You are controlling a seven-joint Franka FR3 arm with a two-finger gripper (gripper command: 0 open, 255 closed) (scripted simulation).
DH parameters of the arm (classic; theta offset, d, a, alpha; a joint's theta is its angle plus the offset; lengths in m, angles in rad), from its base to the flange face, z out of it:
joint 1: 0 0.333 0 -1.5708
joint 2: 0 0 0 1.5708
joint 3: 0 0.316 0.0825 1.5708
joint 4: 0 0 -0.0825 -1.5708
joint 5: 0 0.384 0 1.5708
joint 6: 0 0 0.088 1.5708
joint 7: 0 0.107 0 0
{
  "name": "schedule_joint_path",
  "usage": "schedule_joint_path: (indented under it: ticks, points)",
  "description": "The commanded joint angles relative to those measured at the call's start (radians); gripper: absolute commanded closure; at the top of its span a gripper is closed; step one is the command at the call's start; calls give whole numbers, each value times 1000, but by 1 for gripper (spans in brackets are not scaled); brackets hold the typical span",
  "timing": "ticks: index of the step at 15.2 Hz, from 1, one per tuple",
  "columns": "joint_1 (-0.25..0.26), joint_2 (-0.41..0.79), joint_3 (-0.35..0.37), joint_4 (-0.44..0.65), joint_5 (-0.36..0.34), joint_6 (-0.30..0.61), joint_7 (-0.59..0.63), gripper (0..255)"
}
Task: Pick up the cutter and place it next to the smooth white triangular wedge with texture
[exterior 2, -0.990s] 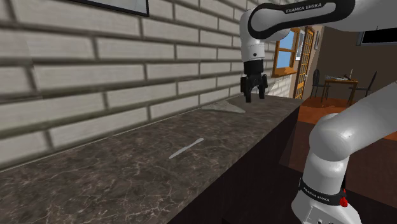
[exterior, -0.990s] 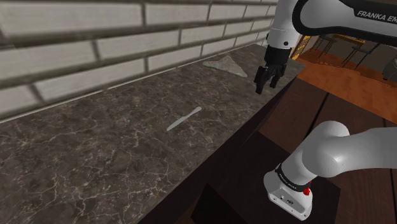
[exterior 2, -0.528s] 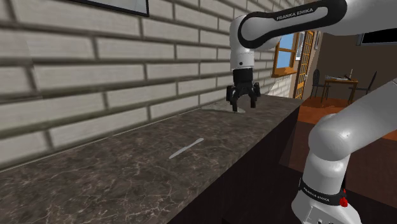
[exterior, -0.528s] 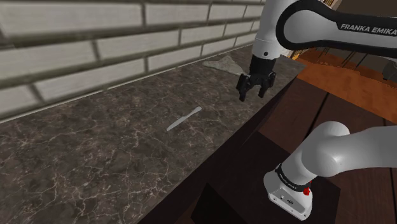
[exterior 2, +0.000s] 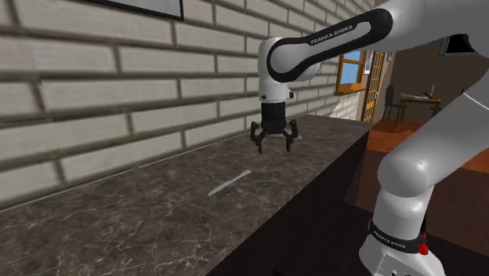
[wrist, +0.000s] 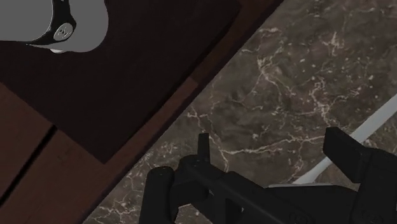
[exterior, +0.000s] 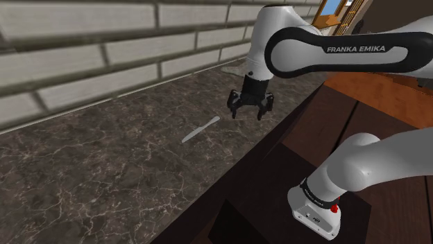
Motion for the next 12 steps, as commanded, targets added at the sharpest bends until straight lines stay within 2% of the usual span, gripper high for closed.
schedule_joint_path:
  ticks: [1, 4, 7, 12]
  points:
    - [-23, 54, 50, 11, 11, 63, 118, 0]
    - [-63, 161, 125, 52, 1, 153, 293, 0]
    - [-108, 280, 193, 107, -41, 235, 477, 0]
    - [-167, 502, 270, 223, -189, 340, 813, 0]
